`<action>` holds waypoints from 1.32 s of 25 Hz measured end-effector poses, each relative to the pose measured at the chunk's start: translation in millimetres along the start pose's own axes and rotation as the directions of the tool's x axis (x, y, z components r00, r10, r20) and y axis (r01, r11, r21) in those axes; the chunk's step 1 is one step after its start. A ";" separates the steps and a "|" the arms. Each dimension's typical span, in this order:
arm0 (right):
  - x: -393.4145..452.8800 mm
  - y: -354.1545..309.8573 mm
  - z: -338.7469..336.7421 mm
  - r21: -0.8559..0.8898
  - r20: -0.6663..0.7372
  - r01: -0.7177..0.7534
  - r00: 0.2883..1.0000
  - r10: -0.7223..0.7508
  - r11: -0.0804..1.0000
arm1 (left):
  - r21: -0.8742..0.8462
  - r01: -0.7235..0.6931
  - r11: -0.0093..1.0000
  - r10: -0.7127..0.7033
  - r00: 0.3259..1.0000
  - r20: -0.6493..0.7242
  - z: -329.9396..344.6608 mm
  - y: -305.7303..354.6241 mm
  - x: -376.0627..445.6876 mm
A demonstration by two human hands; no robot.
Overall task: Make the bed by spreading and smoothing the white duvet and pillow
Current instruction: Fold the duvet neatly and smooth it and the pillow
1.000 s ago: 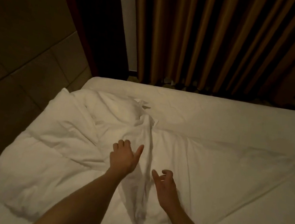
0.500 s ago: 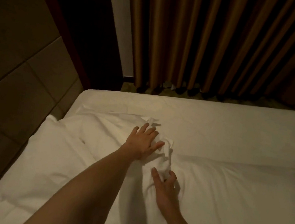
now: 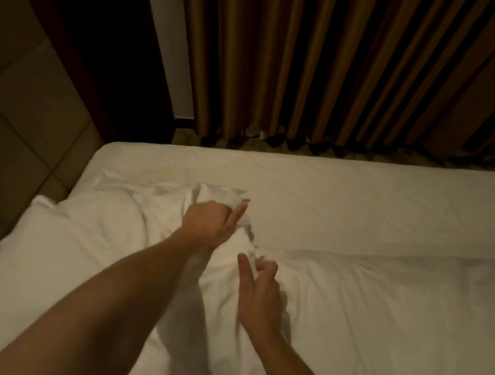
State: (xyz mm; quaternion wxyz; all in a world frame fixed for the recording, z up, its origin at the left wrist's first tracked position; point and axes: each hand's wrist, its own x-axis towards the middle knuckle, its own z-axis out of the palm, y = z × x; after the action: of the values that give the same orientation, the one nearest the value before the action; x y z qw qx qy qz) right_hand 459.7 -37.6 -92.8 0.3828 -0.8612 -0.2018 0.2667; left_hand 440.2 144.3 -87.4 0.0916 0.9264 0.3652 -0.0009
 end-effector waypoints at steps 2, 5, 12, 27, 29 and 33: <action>-8.7 -61.7 -21.4 0.035 -0.097 0.204 0.975 -0.200 0.978 | -0.032 0.007 0.999 -0.014 0.972 -0.233 -96.7 -7.8 -6.7; -50.3 -150.6 -52.5 0.059 -0.202 0.554 0.821 -0.534 0.830 | -0.059 -0.007 0.998 -0.033 0.754 -0.656 -233.0 -38.9 -72.8; -233.7 -73.3 9.1 -0.073 0.336 0.804 0.577 -0.745 0.590 | -0.131 0.644 0.753 -0.619 0.628 -0.472 -93.7 -125.7 -434.9; -302.1 36.4 18.3 -0.407 0.686 0.777 0.608 -0.401 0.480 | -0.477 0.767 0.429 -0.871 0.491 0.005 -17.8 -64.2 -528.9; -291.9 19.2 29.9 -0.407 0.682 0.784 0.602 -0.416 0.468 | -0.481 0.775 0.410 -0.884 0.467 -0.002 -30.2 -96.6 -509.4; -259.8 -50.1 80.4 -0.373 0.755 0.882 0.469 -0.458 0.288 | -0.498 0.787 0.364 -0.896 0.443 0.045 -40.2 -170.7 -471.0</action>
State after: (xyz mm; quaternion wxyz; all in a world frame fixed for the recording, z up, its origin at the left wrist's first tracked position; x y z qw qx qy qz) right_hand 201.5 -105.2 -20.6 0.0097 -0.6460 -0.7418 0.1800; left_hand -23.3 -45.3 -44.4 0.2451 0.5483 0.7863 0.1450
